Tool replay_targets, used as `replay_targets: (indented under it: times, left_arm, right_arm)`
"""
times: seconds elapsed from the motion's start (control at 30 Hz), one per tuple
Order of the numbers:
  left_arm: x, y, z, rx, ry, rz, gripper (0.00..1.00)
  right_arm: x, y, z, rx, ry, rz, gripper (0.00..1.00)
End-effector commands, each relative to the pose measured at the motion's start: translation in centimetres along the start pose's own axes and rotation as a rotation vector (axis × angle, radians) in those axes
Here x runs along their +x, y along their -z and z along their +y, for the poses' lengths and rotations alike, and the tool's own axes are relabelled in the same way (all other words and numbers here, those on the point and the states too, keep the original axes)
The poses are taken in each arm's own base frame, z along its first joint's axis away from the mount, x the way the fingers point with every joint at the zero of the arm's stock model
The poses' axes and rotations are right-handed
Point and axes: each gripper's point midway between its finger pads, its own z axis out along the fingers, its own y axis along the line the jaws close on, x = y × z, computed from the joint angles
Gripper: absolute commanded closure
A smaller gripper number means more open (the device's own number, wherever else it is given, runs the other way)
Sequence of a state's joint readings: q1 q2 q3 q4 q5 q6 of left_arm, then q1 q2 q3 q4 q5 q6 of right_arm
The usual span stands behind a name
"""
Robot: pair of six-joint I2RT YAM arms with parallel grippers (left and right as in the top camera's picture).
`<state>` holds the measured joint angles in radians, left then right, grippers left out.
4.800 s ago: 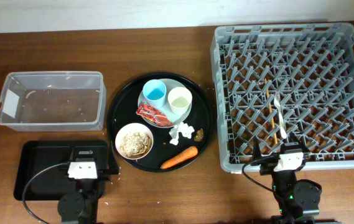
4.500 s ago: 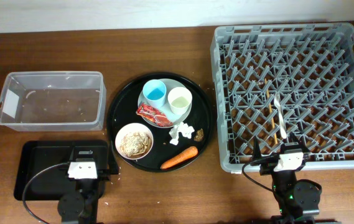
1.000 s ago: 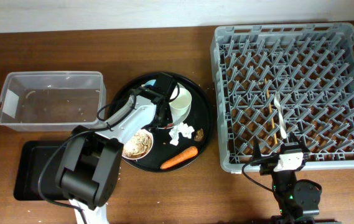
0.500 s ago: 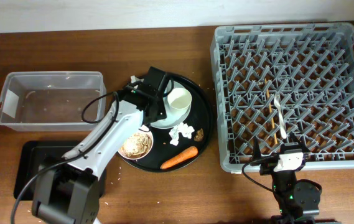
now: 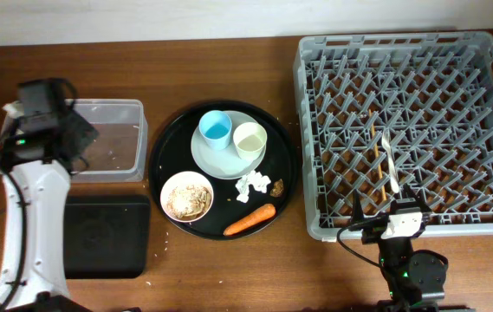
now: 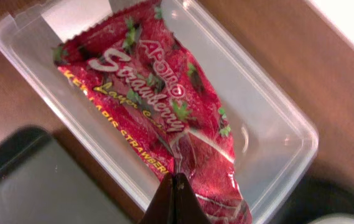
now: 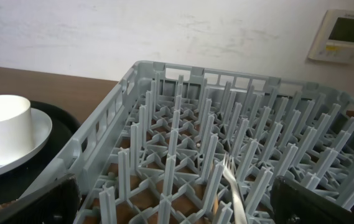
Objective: Sort waste into correct bins and load items into the dishwasher rack
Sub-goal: 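Carry the wrapper with the left gripper into the clear bin and release, then move the left gripper to the white tissue and grasp it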
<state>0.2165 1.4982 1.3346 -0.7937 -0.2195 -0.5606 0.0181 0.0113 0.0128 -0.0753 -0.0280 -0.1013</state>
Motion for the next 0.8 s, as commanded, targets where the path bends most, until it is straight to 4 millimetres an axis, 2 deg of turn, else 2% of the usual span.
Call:
replay_targets:
  times: [0.0, 0.07, 0.2, 0.37, 0.43, 0.47, 0.5, 0.53, 0.6, 0.63, 0.67, 0.7, 0.73, 0.77]
  left_arm:
    - [-0.3, -3.8, 1.5, -0.035, 0.025, 0.039, 1.00]
    - [0.2, -8.2, 1.0, -0.047, -0.010, 0.062, 1.00]
    - [3.0, -11.7, 0.9, -0.057, -0.035, 0.166, 1.00]
    - [4.3, -12.5, 0.6, -0.039, -0.038, 0.217, 0.99]
    - [4.4, -12.5, 0.7, -0.039, -0.064, 0.221, 0.85]
    - [4.5, -12.5, 0.6, -0.036, -0.065, 0.224, 0.74]
    - [4.4, -12.5, 0.5, -0.032, -0.079, 0.220, 0.58]
    - [3.9, -12.3, 0.3, -0.023, -0.110, 0.211, 0.53]
    - [1.5, -10.3, -0.7, -0.003, -0.130, 0.178, 0.52]
    - [-0.3, -6.9, -3.2, 0.091, -0.194, 0.168, 0.52]
    - [-0.3, -4.2, -5.5, 0.182, -0.279, 0.184, 0.52]
    - [0.5, -1.8, -6.9, 0.228, -0.325, 0.218, 0.51]
    - [3.4, 1.5, -8.8, 0.265, -0.402, 0.299, 0.51]
    - [7.0, 3.6, -10.7, 0.296, -0.525, 0.356, 0.51]
  right_arm:
    - [0.2, 0.0, -0.1, 0.002, -0.004, 0.000, 0.01]
    - [0.2, 0.0, -0.1, 0.002, -0.004, 0.000, 0.01]
    - [0.2, 0.0, -0.1, 0.002, -0.004, 0.000, 0.01]
    - [0.2, 0.0, -0.1, 0.002, -0.004, 0.000, 0.01]
    - [0.2, 0.0, -0.1, 0.002, -0.004, 0.000, 0.01]
    - [0.2, 0.0, -0.1, 0.002, -0.004, 0.000, 0.01]
    - [0.2, 0.0, -0.1, 0.002, -0.004, 0.000, 0.01]
    - [0.2, 0.0, -0.1, 0.002, -0.004, 0.000, 0.01]
    - [0.2, 0.0, -0.1, 0.002, -0.004, 0.000, 0.01]
    - [0.2, 0.0, -0.1, 0.002, -0.004, 0.000, 0.01]
    - [0.2, 0.0, -0.1, 0.002, -0.004, 0.000, 0.01]
    - [0.2, 0.0, -0.1, 0.002, -0.004, 0.000, 0.01]
    - [0.2, 0.0, -0.1, 0.002, -0.004, 0.000, 0.01]
    - [0.2, 0.0, -0.1, 0.002, -0.004, 0.000, 0.01]
